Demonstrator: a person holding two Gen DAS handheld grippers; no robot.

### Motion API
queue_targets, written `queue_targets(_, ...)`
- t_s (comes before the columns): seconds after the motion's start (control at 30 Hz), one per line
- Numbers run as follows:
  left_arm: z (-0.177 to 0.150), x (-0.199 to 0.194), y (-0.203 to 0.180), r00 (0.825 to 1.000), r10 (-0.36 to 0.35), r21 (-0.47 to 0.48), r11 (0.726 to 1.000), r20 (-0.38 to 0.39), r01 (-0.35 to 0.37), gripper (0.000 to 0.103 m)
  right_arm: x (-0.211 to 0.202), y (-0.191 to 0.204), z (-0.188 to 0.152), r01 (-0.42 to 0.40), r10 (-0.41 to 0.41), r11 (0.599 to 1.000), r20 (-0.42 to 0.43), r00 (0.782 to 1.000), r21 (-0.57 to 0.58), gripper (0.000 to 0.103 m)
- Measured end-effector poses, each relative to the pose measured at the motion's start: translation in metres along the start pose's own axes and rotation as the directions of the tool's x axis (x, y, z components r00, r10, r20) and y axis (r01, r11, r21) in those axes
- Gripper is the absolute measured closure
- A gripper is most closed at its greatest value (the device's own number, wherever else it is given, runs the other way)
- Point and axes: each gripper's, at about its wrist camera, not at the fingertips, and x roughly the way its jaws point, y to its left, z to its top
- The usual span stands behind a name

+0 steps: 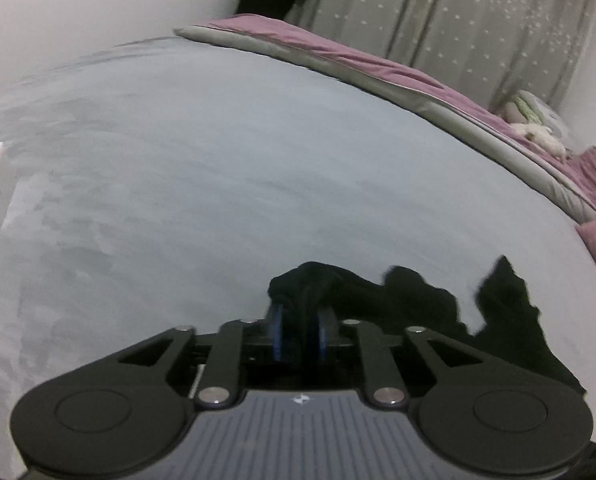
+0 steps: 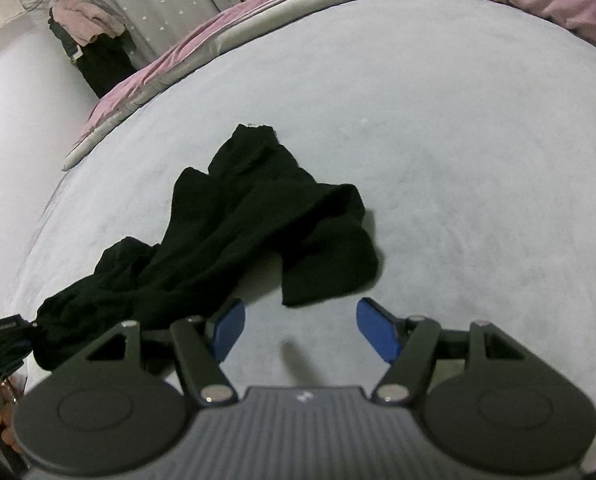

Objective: Fold clothes

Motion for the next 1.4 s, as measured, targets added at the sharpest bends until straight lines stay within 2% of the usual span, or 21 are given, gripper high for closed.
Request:
queue_targets(0.07, -0.001, -0.004, -0.006, 1.0, -0.023, 0.011, 1.0, -0.01, 0.023, 0.065, -0.002, -0.001, 0.0, -0.002, 0.002, 1.0, 0.0, 1.0, 0.003, 0.038)
queue_targets(0.17, -0.001, -0.012, -0.015, 0.996, -0.078, 0.033, 0.996, -0.041, 0.079, 0.059, -0.002, -0.001, 0.001, -0.014, 0.014, 1.0, -0.002, 1.0, 0.013, 0.038)
queue_targets(0.37, -0.003, -0.011, -0.041, 0.979, -0.153, 0.05, 0.986, -0.135, 0.161, 0.058, 0.0, 0.002, 0.003, -0.036, 0.036, 0.999, -0.013, 0.999, 0.001, 0.037)
queue_targets(0.57, -0.008, -0.021, -0.069, 0.988, -0.105, 0.148, 0.982, -0.109, 0.121, 0.058, -0.001, 0.004, 0.003, -0.042, 0.041, 0.999, -0.027, 0.999, -0.024, 0.036)
queue_targets(0.67, -0.009, -0.021, -0.079, 0.983, -0.111, 0.157, 0.979, -0.143, 0.134, 0.058, -0.001, 0.004, 0.004, -0.054, 0.053, 0.998, -0.035, 0.998, -0.026, 0.036)
queue_targets(0.77, -0.009, -0.016, -0.091, 0.967, -0.15, 0.146, 0.972, -0.207, 0.182, 0.058, -0.001, 0.004, 0.004, -0.066, 0.065, 0.998, -0.042, 0.997, -0.018, 0.036)
queue_targets(0.87, -0.004, -0.006, -0.097, 0.938, -0.196, 0.095, 0.968, -0.286, 0.231, 0.058, -0.002, 0.003, 0.005, -0.076, 0.076, 0.997, -0.043, 0.996, -0.012, 0.035)
queue_targets(1.0, -0.001, 0.011, -0.1, 0.909, -0.192, 0.033, 0.975, -0.369, 0.219, 0.058, -0.006, 0.002, 0.006, -0.088, 0.088, 0.996, -0.038, 0.995, -0.01, 0.03)
queue_targets(1.2, -0.001, 0.029, -0.103, 0.882, -0.212, -0.075, 0.977, -0.421, 0.199, 0.059, -0.01, 0.005, 0.006, -0.109, 0.109, 0.994, -0.036, 0.993, -0.015, 0.03)
queue_targets(1.27, -0.001, 0.035, -0.108, 0.877, -0.203, -0.082, 0.979, -0.437, 0.185, 0.059, -0.011, 0.006, 0.006, -0.115, 0.114, 0.993, -0.036, 0.993, -0.015, 0.03)
queue_targets(1.4, -0.006, 0.052, -0.115, 0.853, -0.182, -0.122, 0.983, -0.49, 0.14, 0.059, -0.011, 0.006, 0.007, -0.12, 0.12, 0.993, -0.034, 0.992, -0.016, 0.03)
